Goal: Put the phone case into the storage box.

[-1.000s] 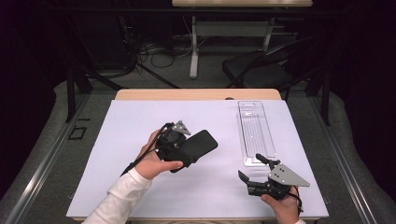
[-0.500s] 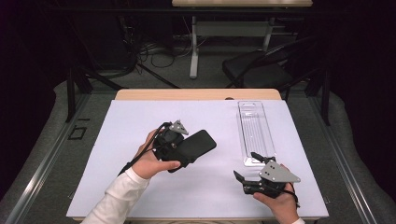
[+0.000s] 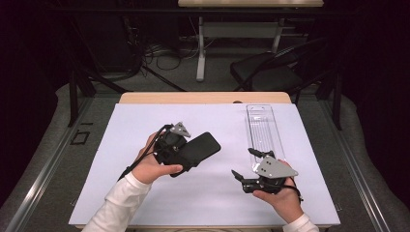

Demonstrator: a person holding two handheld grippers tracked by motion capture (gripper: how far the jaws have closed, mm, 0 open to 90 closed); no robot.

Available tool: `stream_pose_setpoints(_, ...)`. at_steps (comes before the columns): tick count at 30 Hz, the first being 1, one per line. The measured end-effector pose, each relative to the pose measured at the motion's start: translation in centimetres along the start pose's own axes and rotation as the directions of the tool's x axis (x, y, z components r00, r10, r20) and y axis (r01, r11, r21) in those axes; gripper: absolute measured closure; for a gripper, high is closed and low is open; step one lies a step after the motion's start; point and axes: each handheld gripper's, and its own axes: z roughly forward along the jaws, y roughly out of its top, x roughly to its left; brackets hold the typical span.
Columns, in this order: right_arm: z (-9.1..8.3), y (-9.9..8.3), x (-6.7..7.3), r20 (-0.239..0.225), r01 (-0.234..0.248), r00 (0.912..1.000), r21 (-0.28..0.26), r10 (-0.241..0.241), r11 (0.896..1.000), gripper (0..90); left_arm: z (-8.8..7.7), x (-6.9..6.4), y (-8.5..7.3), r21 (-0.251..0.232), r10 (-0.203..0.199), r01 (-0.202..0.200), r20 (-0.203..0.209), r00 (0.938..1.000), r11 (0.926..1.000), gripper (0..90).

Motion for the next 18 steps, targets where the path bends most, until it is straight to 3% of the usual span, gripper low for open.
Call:
stream_pose_setpoints(5,0.6,0.9,0.3,0.002,0.111,0.9938,0.011,-0.112,0.994,15.7,0.1,0.1,0.0,0.012,0.003,-0.003,0.001,1.0,0.9999,14.6)
stream_pose_setpoints(10,1.0,1.6,0.8,-0.004,0.226,0.9742,0.024,-0.226,0.974,17.5,0.2,0.1,-0.1,0.021,0.005,-0.005,0.005,1.0,0.9998,14.6)
stream_pose_setpoints(14,1.2,2.0,1.2,-0.012,0.315,0.9491,0.039,-0.315,0.948,17.7,0.4,0.0,-0.1,0.025,0.005,-0.006,0.007,1.0,0.9997,14.6)
stream_pose_setpoints(18,1.5,2.2,1.7,-0.01,0.415,0.9096,0.061,-0.415,0.908,19.0,0.5,-0.1,-0.1,0.032,0.011,-0.011,0.009,0.9999,0.9994,14.6)
